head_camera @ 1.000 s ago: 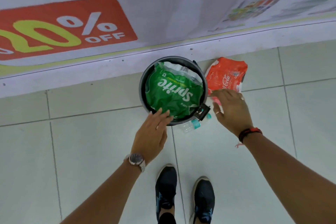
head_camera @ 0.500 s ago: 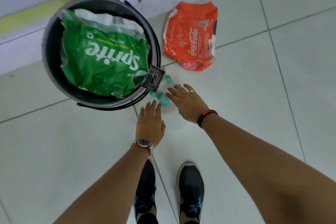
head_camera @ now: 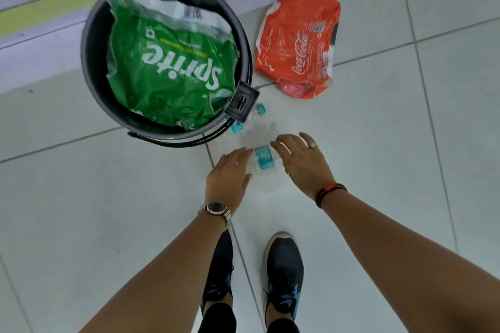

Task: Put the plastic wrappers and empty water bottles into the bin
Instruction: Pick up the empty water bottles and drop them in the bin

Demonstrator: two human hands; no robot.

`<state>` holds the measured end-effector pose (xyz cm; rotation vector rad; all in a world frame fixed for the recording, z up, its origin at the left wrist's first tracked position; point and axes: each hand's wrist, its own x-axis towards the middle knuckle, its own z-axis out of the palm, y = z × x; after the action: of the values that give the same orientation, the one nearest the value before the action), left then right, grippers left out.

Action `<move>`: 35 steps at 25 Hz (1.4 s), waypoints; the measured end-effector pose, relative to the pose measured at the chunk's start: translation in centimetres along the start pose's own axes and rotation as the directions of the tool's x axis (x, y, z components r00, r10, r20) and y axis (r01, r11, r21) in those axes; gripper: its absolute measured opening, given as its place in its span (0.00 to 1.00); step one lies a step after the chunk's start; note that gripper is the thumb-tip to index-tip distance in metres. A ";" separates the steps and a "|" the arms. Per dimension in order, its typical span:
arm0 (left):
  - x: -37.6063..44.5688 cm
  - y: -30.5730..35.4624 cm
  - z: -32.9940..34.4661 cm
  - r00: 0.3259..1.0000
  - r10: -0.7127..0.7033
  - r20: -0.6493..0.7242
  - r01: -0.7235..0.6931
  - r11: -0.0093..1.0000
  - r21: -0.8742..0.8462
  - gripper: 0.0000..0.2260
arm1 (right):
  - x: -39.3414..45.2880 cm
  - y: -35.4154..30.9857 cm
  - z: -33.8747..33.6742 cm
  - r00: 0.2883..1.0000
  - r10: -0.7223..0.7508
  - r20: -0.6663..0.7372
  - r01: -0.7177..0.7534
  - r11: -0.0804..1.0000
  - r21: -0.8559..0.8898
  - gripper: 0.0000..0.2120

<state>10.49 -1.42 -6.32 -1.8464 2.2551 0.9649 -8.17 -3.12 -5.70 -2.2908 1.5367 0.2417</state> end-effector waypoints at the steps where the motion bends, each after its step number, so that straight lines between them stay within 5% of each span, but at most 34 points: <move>1: -0.8 0.8 -1.6 0.999 0.020 -0.025 -0.020 1.000 -0.022 0.25 | -0.8 -0.1 -2.1 1.000 0.005 -0.029 -0.005 1.000 0.004 0.28; 9: -3.5 4.7 -17.1 0.910 0.158 -0.384 -0.201 0.977 -0.076 0.18 | -0.5 -1.8 -19.0 0.947 -0.033 -0.318 0.065 0.994 0.091 0.26; 14: -1.2 -2.8 -22.1 0.881 0.004 -0.473 0.005 1.000 0.018 0.19 | 9.8 -7.3 -19.9 0.944 -0.177 -0.280 0.204 0.977 0.068 0.23; 19: 0.0 -7.7 -21.0 0.940 -0.031 -0.340 0.088 0.984 0.154 0.20 | 14.2 -9.5 -16.3 0.954 -0.232 -0.193 0.230 0.973 -0.033 0.27; 24: -2.0 -5.4 -19.0 0.943 -0.002 -0.334 0.047 0.991 0.127 0.22 | 8.1 -4.5 -15.3 0.945 0.091 -0.314 -0.053 0.990 0.127 0.26; 29: -4.3 -0.7 -13.4 0.978 0.132 -0.164 -0.120 0.989 0.082 0.25 | 2.9 0.1 -12.1 0.974 0.215 -0.066 -0.211 0.975 0.068 0.27; 32: -4.9 -0.2 -8.3 0.974 0.228 0.013 -0.228 0.969 0.091 0.25 | 3.8 0.4 -8.8 0.983 0.138 0.120 -0.139 0.990 0.002 0.33; 35: -2.2 -1.3 -3.9 0.980 0.151 0.129 -0.165 0.980 0.108 0.28 | 6.4 -0.2 -4.8 0.982 0.001 0.191 0.012 0.998 -0.068 0.36</move>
<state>13.52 -1.57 -2.75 -1.5396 2.3586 0.9146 -5.77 -10.43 -3.46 -2.2491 1.4462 0.5047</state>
